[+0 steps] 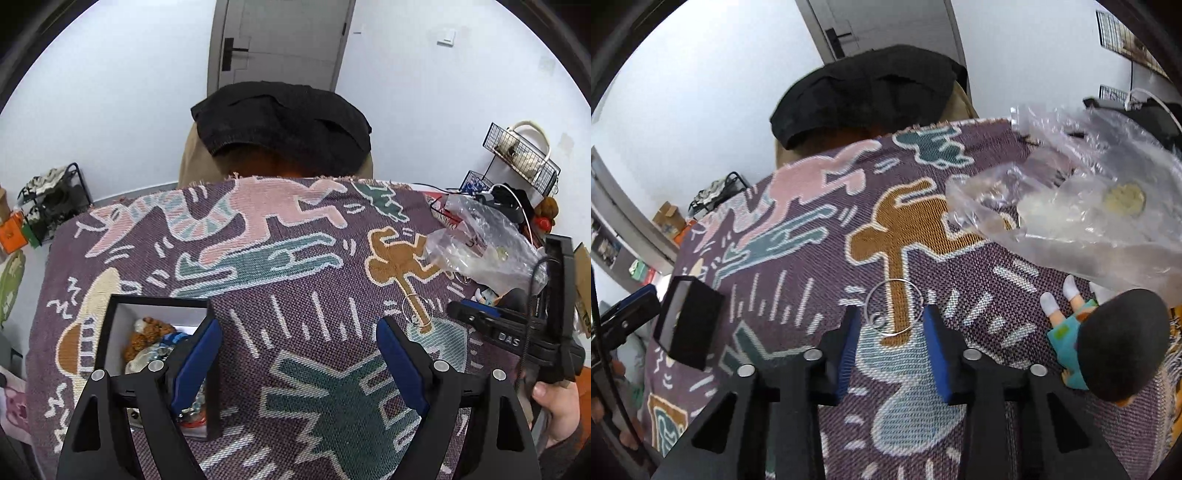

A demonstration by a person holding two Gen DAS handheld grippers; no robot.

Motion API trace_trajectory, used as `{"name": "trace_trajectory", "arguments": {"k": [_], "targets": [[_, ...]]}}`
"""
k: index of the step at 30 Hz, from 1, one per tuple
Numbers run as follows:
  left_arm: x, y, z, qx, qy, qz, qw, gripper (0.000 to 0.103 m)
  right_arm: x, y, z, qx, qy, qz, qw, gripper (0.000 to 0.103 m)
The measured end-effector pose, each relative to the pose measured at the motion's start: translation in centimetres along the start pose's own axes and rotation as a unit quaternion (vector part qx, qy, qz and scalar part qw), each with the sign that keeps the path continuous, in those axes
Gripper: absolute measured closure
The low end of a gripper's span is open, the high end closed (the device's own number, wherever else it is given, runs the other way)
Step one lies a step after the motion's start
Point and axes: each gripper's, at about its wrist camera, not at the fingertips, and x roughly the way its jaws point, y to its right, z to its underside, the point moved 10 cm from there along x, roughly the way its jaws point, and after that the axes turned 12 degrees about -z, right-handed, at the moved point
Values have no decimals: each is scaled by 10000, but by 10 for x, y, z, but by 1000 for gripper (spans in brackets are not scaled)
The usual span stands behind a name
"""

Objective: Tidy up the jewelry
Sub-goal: 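Lower the right tool onto the silver hoop ring and close it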

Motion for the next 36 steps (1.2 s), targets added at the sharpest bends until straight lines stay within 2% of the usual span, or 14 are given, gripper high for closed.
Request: {"name": "trace_trajectory", "arguments": {"k": [4, 6, 11, 17, 21, 28, 33, 36], "targets": [[10, 2, 3, -7, -87, 27, 10000, 17, 19, 13, 0, 72, -148, 186, 9997, 72], [15, 2, 4, -18, -139, 35, 9999, 17, 29, 16, 0, 88, -240, 252, 9994, 81], [25, 2, 9, -66, -249, 85, 9996, 17, 46, 24, -2, 13, -406, 477, 9980, 83], [30, 3, 10, -114, -286, 127, 9994, 17, 52, 28, -6, -180, -558, 811, 9950, 98], [32, 7, 10, -101, -289, 159, 9994, 17, 51, 26, -5, -302, -572, 708, 9954, 99], [38, 26, 8, -36, -340, 262, 9991, 17, 11, 9, -17, -298, 75, 358, 9989, 99], [44, 56, 9, 197, -339, 369, 9985, 17, -23, 8, -24, -289, 453, 384, 9978, 99], [49, 78, 12, 385, -391, 460, 9974, 23, -37, 13, -24, -215, 591, 387, 9973, 99]]}}
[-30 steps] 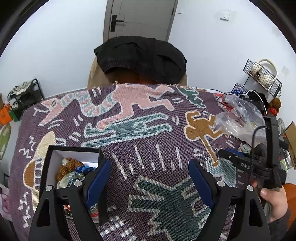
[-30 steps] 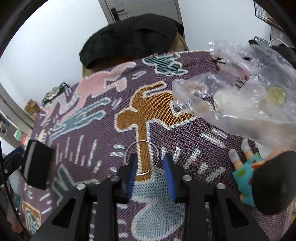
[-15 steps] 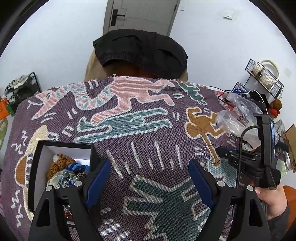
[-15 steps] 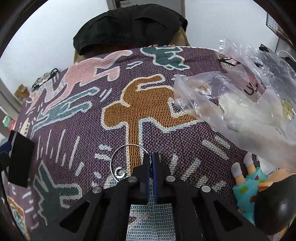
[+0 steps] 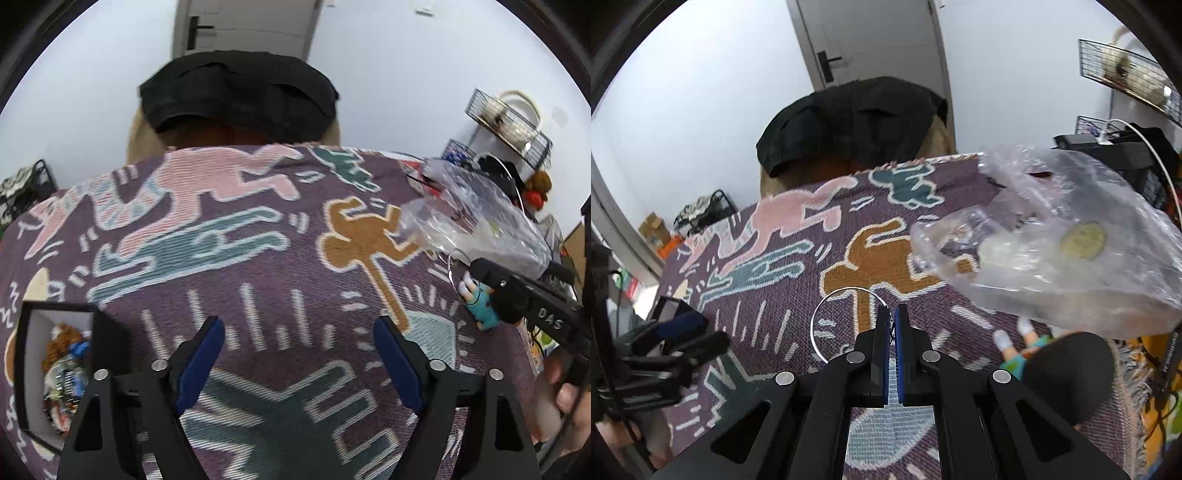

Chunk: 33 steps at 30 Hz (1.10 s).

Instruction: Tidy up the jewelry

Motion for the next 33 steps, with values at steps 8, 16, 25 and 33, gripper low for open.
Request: {"name": "trace_trajectory", "arguments": {"k": [8, 16, 25, 33], "targets": [[22, 50, 1, 379, -251, 183, 9988, 44, -19, 22, 3, 261, 177, -95, 9995, 100], [46, 78, 7, 420, -607, 229, 9970, 63, -31, 37, 4, 414, 317, -174, 9985, 100], [63, 98, 15, 760, -652, -37, 9950, 77, -35, 43, 3, 505, 391, -267, 9976, 100], [60, 92, 9, 745, -499, -148, 9959, 90, -34, 42, 6, 510, 361, -265, 9977, 99]]}}
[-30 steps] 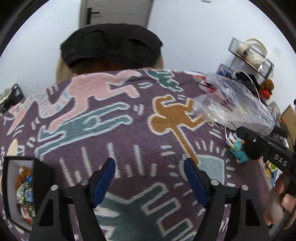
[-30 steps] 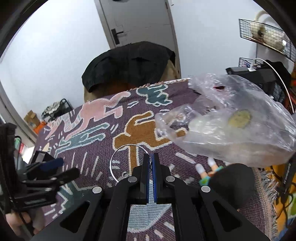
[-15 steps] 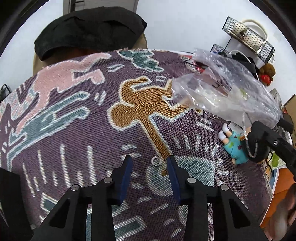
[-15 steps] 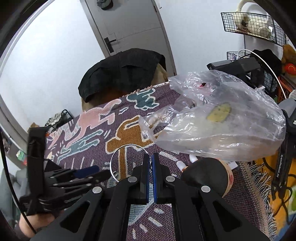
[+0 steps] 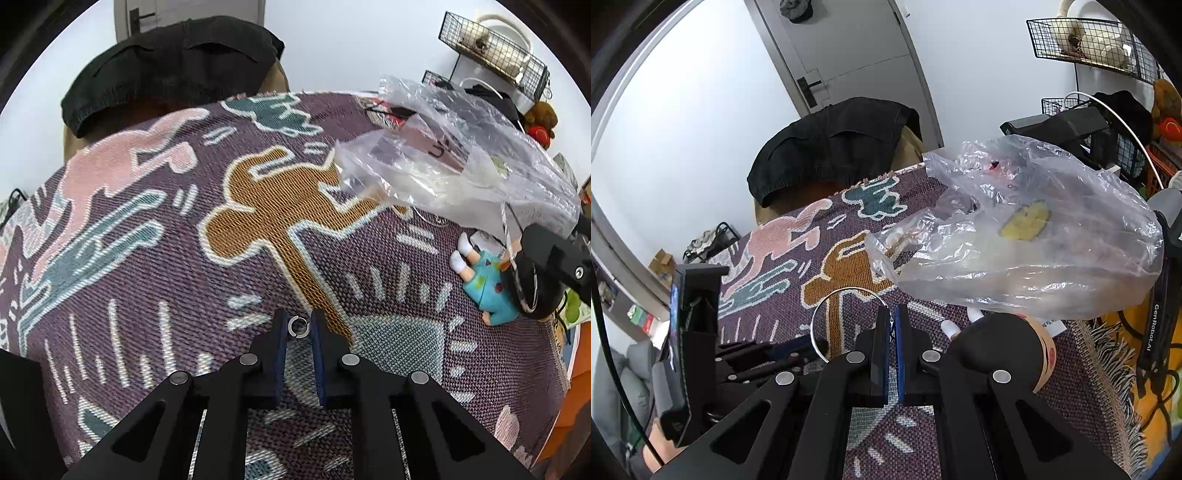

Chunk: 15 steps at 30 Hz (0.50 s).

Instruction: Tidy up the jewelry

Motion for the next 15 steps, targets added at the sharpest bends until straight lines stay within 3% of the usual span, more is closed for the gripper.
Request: {"name": "trace_trajectory", "arguments": {"k": [15], "targets": [[-63, -67, -22, -354, 511, -129, 9980, 90, 7, -44, -6, -246, 5, -159, 9996, 99]]}}
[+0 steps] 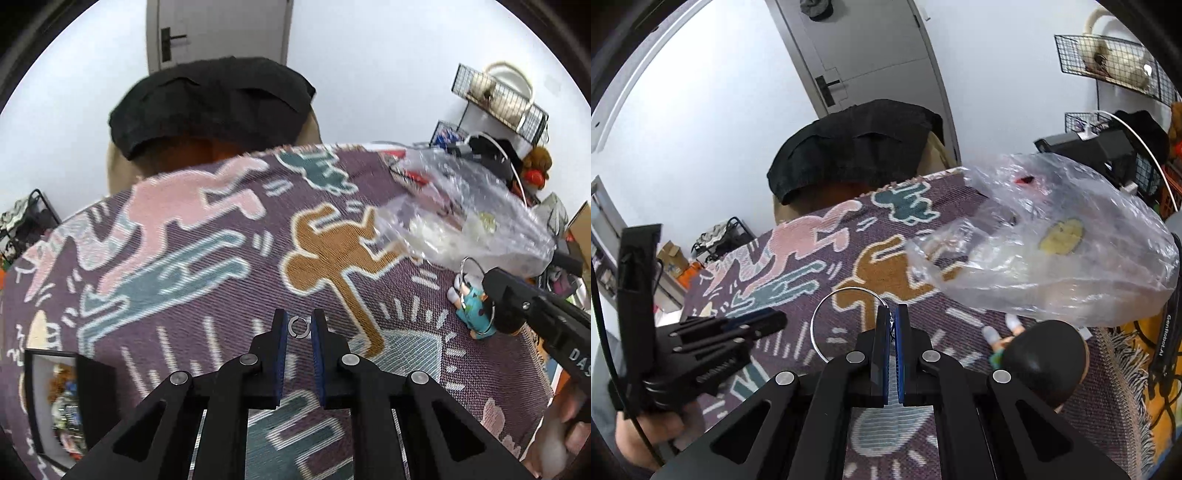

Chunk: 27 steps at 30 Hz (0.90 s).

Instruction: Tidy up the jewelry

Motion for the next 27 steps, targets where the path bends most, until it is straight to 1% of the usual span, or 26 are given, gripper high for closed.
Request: {"name": "trace_trajectory", "arguments": {"k": [5, 13, 19, 27], "targets": [[-19, -28, -3, -154, 138, -17, 9998, 90, 3, -26, -6, -158, 19, -57, 9999, 99], [-42, -80, 6, -467, 257, -89, 9985, 90, 13, -76, -9, -446, 1, -182, 9988, 99], [-54, -120, 22, -720, 271, -146, 9969, 90, 24, -118, -7, -652, -40, -315, 9974, 99], [-71, -166, 44, -1040, 349, -77, 9939, 90, 39, -171, 5, -993, -165, -424, 9940, 99]]}}
